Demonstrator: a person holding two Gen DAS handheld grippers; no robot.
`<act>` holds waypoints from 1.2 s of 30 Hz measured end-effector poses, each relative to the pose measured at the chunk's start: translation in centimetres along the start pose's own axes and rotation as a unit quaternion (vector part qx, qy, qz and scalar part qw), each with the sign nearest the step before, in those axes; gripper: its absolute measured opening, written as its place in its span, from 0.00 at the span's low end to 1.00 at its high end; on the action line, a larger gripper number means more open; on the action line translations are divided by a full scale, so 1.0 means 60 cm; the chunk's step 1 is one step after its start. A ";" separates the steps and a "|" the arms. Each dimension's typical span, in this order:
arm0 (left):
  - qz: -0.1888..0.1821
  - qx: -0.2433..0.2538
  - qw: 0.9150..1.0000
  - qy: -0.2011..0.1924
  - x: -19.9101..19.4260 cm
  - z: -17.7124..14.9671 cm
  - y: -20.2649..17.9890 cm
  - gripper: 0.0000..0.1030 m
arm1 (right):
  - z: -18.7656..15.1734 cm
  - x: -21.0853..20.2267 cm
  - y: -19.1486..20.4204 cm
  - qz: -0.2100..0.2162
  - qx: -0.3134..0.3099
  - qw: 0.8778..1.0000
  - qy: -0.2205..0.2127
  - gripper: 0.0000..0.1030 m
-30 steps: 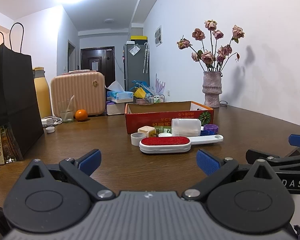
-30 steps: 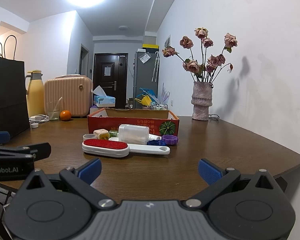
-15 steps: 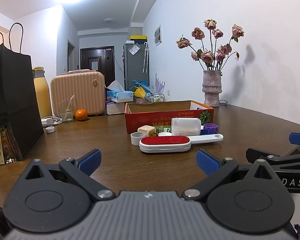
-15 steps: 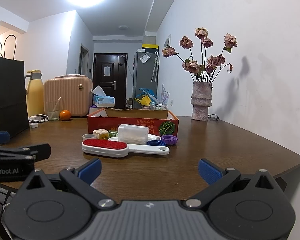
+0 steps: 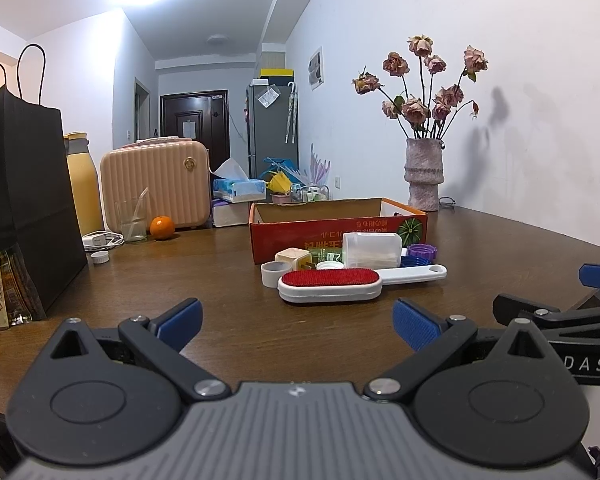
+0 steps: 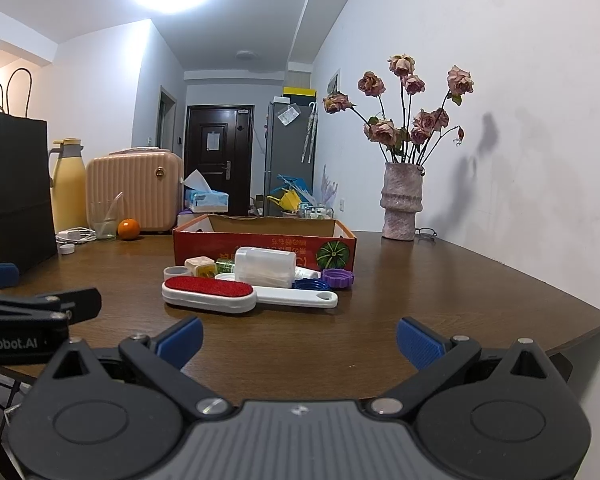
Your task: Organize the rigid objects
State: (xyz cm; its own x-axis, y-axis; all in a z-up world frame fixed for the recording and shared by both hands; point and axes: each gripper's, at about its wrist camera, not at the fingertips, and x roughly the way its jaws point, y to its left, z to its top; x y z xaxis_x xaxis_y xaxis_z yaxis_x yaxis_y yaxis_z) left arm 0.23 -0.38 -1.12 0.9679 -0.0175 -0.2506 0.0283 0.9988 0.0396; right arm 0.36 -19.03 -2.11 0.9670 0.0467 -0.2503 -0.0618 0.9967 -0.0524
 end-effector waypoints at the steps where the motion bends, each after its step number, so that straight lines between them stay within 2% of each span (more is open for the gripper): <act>1: -0.001 0.000 1.000 0.001 0.001 -0.002 0.001 1.00 | 0.000 0.001 0.000 -0.001 0.000 1.000 0.000 1.00; 9: 0.001 -0.002 1.000 0.009 0.017 -0.010 0.004 1.00 | -0.009 0.006 0.004 -0.001 -0.007 1.000 0.007 1.00; 15: -0.010 0.003 0.999 0.032 0.040 -0.015 0.003 1.00 | -0.021 0.027 0.013 -0.032 -0.021 0.999 0.008 1.00; 19: -0.010 0.005 0.999 0.042 0.067 -0.015 0.002 1.00 | -0.030 0.050 0.012 -0.031 -0.025 0.999 0.017 1.00; 22: -0.014 0.000 0.998 0.057 0.099 -0.015 0.003 1.00 | -0.034 0.075 0.007 -0.035 -0.029 0.999 0.028 1.00; 25: -0.015 0.008 0.998 0.056 0.132 -0.013 0.001 1.00 | -0.030 0.110 -0.005 -0.031 -0.021 0.998 0.044 1.00; 30: -0.036 0.013 0.998 0.047 0.187 0.008 0.008 1.00 | -0.002 0.182 -0.049 0.001 0.017 0.997 0.070 1.00; 32: -0.054 0.012 0.996 0.066 0.220 0.026 0.016 1.00 | 0.012 0.216 -0.073 0.016 0.046 0.995 0.082 1.00; 36: -0.043 -0.014 0.992 0.117 0.299 0.055 0.035 1.00 | 0.039 0.291 -0.117 0.035 0.084 0.990 0.104 1.00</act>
State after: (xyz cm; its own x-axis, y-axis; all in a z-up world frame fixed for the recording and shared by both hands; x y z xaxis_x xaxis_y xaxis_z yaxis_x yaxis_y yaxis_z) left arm 18.49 1.27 -2.36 0.8774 -0.0943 -0.4703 0.0973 0.9951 -0.0181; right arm 18.27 -25.05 -3.86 0.8893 0.1186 -0.4416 -0.0676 0.9893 0.1296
